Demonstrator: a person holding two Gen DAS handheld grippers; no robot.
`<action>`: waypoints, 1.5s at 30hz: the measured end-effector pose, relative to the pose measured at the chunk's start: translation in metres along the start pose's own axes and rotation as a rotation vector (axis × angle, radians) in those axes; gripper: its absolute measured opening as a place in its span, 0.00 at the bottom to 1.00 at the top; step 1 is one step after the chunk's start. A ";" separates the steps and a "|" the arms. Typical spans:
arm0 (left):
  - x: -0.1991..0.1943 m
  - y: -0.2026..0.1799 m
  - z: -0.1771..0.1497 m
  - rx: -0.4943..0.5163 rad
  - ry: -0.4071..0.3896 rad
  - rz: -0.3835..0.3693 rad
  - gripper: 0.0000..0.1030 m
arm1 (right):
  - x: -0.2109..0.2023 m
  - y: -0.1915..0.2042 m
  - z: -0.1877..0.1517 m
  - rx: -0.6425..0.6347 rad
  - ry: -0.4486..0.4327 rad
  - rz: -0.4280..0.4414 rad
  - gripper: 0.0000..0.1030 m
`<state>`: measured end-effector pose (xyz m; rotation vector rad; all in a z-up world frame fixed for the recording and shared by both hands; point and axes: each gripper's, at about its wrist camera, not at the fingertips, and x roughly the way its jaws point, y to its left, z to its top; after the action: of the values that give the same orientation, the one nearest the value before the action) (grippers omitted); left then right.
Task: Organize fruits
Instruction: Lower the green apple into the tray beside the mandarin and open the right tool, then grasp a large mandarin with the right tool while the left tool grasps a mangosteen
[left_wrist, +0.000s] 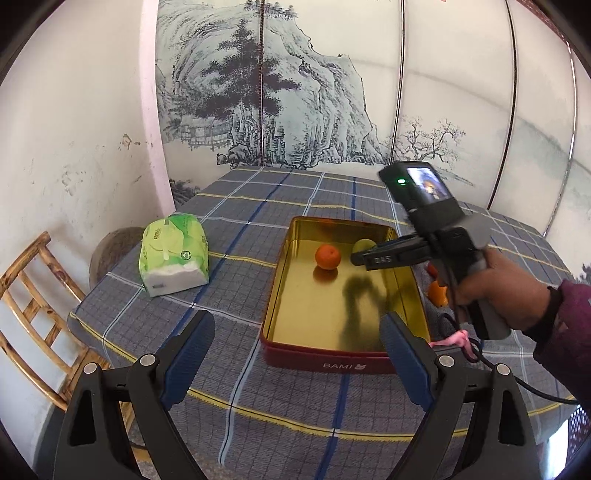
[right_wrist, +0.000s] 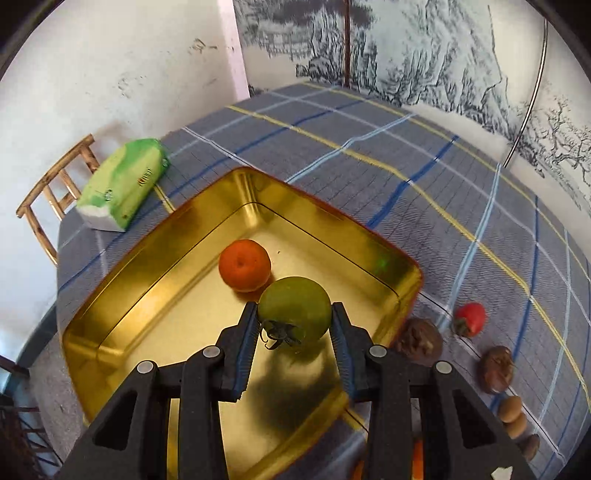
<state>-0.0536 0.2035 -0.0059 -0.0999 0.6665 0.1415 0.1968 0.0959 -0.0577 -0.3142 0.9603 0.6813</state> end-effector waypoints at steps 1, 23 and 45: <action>0.002 0.000 0.000 0.001 0.005 -0.002 0.88 | 0.006 0.002 0.001 0.000 0.011 -0.009 0.34; 0.019 -0.023 0.000 0.026 0.040 -0.056 0.88 | -0.082 -0.083 -0.113 0.215 -0.169 -0.051 0.48; 0.022 -0.063 0.008 0.127 0.060 -0.084 0.88 | -0.077 -0.128 -0.130 0.304 -0.145 0.010 0.49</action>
<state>-0.0215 0.1443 -0.0108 -0.0101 0.7286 0.0156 0.1674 -0.0991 -0.0711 0.0078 0.9119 0.5492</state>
